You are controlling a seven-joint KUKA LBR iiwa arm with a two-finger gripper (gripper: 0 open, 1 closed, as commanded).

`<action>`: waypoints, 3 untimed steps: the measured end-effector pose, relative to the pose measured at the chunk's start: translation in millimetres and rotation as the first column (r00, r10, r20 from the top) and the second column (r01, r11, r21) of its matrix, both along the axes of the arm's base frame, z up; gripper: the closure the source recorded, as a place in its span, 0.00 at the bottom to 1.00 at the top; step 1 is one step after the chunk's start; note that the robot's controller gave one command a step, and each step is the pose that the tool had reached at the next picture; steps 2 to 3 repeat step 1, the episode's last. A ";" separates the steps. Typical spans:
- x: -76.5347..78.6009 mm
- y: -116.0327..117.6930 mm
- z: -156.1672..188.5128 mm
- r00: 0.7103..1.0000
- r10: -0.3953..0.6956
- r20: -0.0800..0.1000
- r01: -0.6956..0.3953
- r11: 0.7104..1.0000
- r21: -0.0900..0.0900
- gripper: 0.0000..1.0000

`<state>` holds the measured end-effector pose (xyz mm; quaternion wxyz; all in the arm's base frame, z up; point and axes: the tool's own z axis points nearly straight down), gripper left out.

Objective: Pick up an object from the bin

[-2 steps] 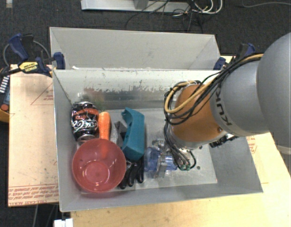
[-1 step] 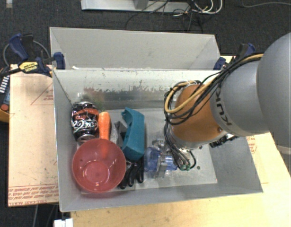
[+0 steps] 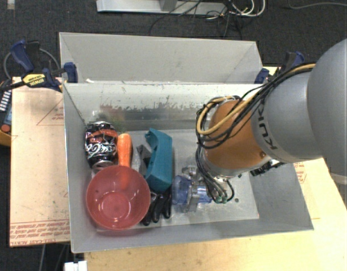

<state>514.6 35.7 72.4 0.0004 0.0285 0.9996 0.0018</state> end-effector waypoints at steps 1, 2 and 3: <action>-1.4 -0.1 9.6 1.000 0.000 -0.006 0.000 1.000 0.000 1.00; -1.4 -0.1 9.6 1.000 0.000 -0.006 0.000 1.000 0.000 1.00; -1.4 -0.1 9.6 1.000 0.000 -0.006 0.000 1.000 0.000 1.00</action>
Offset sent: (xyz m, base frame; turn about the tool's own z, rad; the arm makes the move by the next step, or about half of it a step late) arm 0.0000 0.0001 0.0020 0.0000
